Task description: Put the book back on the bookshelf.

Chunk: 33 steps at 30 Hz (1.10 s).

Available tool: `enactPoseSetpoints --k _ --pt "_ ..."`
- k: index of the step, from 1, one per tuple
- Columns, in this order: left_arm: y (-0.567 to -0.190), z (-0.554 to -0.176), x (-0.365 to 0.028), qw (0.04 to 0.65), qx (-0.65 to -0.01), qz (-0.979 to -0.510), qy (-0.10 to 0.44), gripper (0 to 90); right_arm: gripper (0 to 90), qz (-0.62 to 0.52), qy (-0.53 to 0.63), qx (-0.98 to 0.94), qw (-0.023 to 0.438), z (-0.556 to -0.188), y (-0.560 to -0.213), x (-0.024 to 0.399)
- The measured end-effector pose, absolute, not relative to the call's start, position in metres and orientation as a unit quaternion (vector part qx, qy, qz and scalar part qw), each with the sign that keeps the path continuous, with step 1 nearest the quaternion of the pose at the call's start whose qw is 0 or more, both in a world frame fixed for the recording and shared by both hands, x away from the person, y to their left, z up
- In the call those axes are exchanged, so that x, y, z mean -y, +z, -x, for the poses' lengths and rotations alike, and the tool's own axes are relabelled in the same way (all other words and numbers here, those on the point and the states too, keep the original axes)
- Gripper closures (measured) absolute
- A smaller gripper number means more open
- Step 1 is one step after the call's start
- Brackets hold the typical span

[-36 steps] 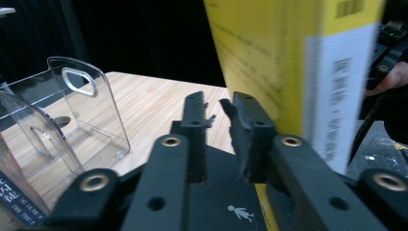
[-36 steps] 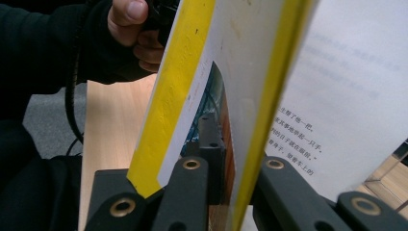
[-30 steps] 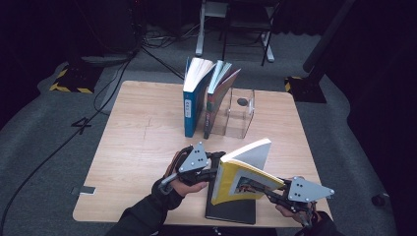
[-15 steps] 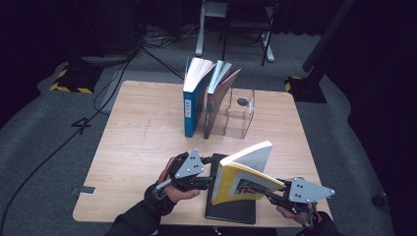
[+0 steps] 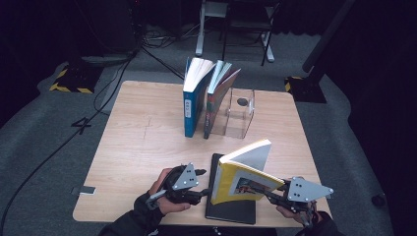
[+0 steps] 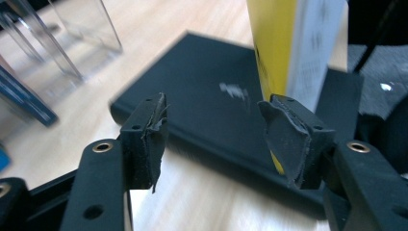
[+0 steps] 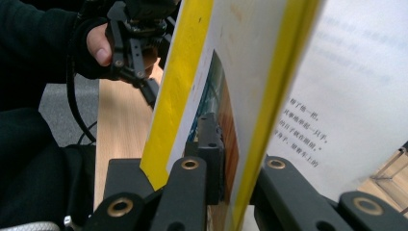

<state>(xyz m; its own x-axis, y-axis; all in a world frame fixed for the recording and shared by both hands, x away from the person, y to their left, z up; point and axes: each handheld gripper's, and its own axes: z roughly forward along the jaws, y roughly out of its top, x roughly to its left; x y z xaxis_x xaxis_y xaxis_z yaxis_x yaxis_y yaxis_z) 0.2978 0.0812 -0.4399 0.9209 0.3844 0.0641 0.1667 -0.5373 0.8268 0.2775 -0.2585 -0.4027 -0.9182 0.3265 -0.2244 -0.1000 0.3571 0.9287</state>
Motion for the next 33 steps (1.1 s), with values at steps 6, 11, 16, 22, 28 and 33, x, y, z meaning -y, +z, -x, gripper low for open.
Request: enactPoseSetpoints --k 6,11,16,22,28,33 --pt "-0.447 -0.291 -0.084 0.470 -0.145 -0.867 0.077 32.5 85.6 -0.070 0.562 -0.802 0.192 -0.277 -0.403 0.258" --pt "-0.441 -0.286 -0.074 0.501 -0.140 -0.851 0.067 28.8 85.9 -0.066 0.562 -0.802 0.191 -0.277 -0.403 0.258" --pt "-0.430 -0.292 -0.057 0.523 -0.145 -0.837 0.070 28.8 86.3 -0.060 0.563 -0.803 0.187 -0.276 -0.403 0.258" --pt "-0.412 -0.299 -0.043 0.553 -0.137 -0.818 0.082 30.3 86.3 -0.055 0.562 -0.804 0.188 -0.276 -0.403 0.258" --pt "-0.400 -0.303 -0.035 0.586 -0.114 -0.800 0.069 37.4 86.2 -0.053 0.560 -0.804 0.191 -0.276 -0.403 0.258" --pt "-0.387 -0.304 -0.031 0.600 -0.106 -0.790 0.077 39.1 86.1 -0.055 0.560 -0.804 0.193 -0.276 -0.403 0.258"
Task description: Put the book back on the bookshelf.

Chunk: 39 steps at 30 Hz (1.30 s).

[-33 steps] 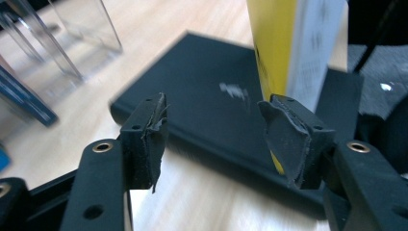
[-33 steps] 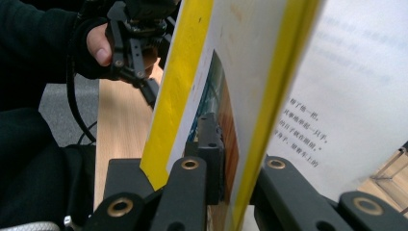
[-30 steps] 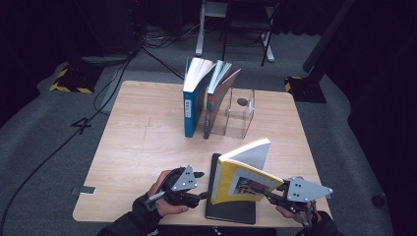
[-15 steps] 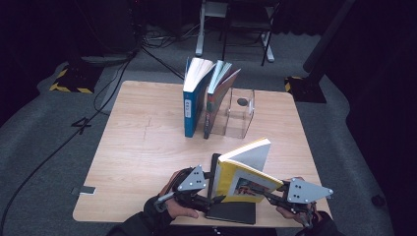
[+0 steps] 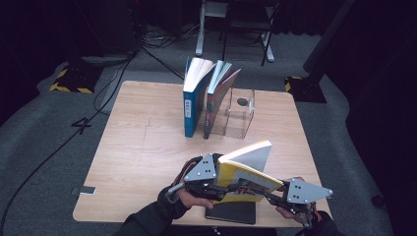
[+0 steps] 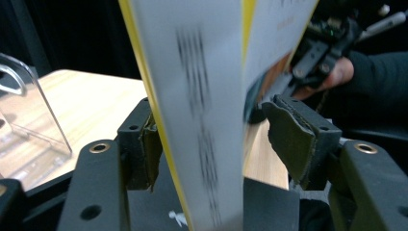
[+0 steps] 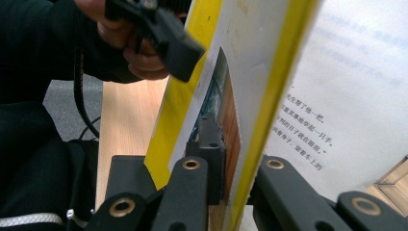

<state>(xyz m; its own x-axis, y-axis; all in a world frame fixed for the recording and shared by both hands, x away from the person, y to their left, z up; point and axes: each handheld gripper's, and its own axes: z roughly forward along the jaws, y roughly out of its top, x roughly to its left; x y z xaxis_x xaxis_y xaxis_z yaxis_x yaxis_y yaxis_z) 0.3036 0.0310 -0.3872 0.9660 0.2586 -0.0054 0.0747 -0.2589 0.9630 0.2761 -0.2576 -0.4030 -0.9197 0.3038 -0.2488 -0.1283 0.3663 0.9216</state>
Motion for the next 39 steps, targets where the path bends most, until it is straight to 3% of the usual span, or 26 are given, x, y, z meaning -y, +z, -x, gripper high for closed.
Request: enactPoseSetpoints --k 10,15,32,37,39 --pt "-0.362 -0.301 -0.032 0.624 -0.091 -0.771 0.089 53.9 85.6 -0.054 0.562 -0.803 0.191 -0.277 -0.404 0.257" --pt "-0.361 -0.298 -0.032 0.627 -0.072 -0.771 0.084 73.2 81.6 -0.058 0.561 -0.803 0.191 -0.278 -0.404 0.258" --pt "-0.360 -0.292 -0.033 0.621 -0.082 -0.773 0.105 74.5 68.8 -0.092 0.522 -0.822 0.208 -0.280 -0.417 0.280" --pt "-0.360 -0.292 -0.034 0.621 -0.081 -0.772 0.107 74.6 68.6 -0.117 0.515 -0.825 0.202 -0.285 -0.427 0.289" --pt "-0.361 -0.292 -0.035 0.623 -0.079 -0.771 0.102 74.6 63.9 -0.125 0.500 -0.831 0.208 -0.288 -0.432 0.291"
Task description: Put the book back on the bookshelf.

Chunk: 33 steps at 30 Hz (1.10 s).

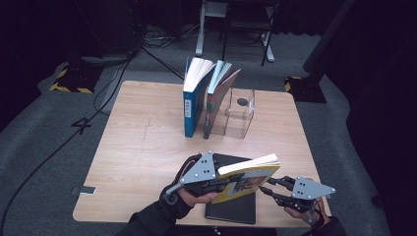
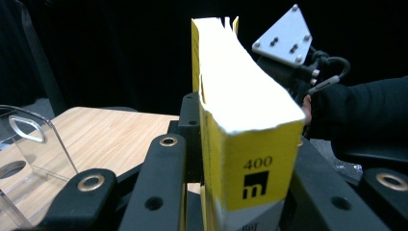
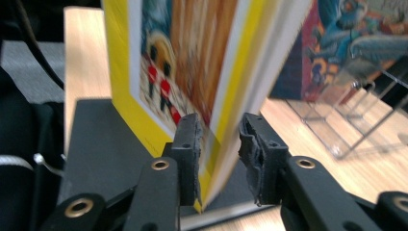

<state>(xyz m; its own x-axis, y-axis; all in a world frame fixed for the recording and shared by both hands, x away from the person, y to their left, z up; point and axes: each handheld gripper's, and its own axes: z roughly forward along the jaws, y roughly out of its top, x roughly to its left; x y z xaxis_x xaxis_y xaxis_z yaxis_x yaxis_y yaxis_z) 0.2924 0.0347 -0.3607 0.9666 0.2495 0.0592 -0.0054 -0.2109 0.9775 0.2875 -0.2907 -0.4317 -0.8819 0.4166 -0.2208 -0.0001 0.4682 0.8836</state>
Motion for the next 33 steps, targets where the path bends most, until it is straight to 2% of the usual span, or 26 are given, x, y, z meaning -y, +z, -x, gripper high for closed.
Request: enactPoseSetpoints --k 8,16,25,33 --pt "-0.361 -0.290 -0.034 0.623 -0.073 -0.772 0.102 74.8 52.6 -0.146 0.470 -0.852 0.180 -0.303 -0.454 0.287" --pt "-0.361 -0.287 -0.033 0.621 -0.098 -0.768 0.122 74.9 48.9 -0.152 0.450 -0.862 0.179 -0.308 -0.463 0.285" --pt "-0.352 -0.286 -0.031 0.590 -0.098 -0.790 0.132 74.5 47.6 -0.172 0.459 -0.855 0.169 -0.314 -0.462 0.300" --pt "-0.348 -0.303 -0.032 0.602 -0.139 -0.774 0.142 74.9 41.3 -0.229 0.451 -0.843 0.183 -0.331 -0.471 0.315"
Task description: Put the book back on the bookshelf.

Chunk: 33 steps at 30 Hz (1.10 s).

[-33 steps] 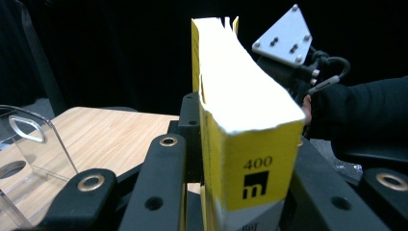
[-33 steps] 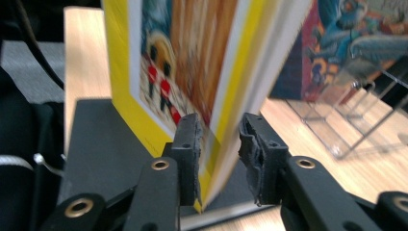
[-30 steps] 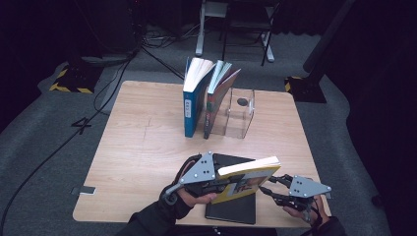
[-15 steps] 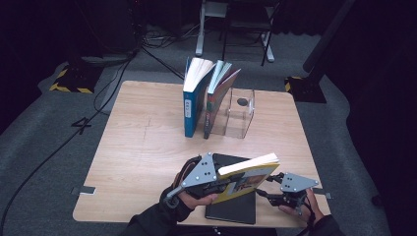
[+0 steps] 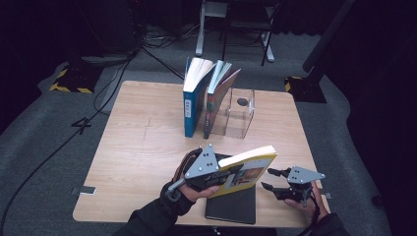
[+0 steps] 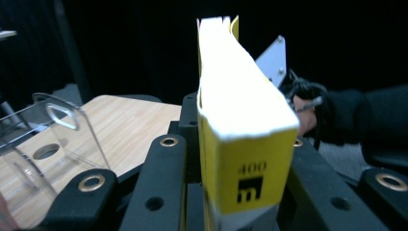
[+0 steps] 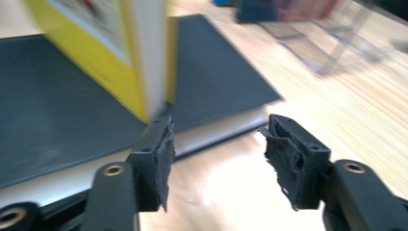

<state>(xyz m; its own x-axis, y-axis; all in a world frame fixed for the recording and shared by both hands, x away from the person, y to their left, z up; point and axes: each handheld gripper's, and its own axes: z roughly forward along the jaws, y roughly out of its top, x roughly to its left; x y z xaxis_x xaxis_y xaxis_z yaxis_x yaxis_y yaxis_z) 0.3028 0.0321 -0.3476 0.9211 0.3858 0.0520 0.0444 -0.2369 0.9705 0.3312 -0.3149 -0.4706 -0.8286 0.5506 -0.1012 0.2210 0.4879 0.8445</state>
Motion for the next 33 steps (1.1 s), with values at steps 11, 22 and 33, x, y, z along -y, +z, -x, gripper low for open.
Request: enactPoseSetpoints --k 11,22,33 --pt "-0.322 -0.325 -0.028 0.596 -0.171 -0.758 0.202 75.1 37.1 -0.275 0.433 -0.836 0.195 -0.339 -0.476 0.322" --pt "-0.317 -0.359 -0.035 0.565 -0.224 -0.756 0.243 75.1 35.2 -0.288 0.432 -0.833 0.194 -0.341 -0.479 0.324" --pt "-0.315 -0.386 -0.039 0.531 -0.266 -0.751 0.290 75.2 35.2 -0.283 0.420 -0.842 0.187 -0.342 -0.483 0.321"
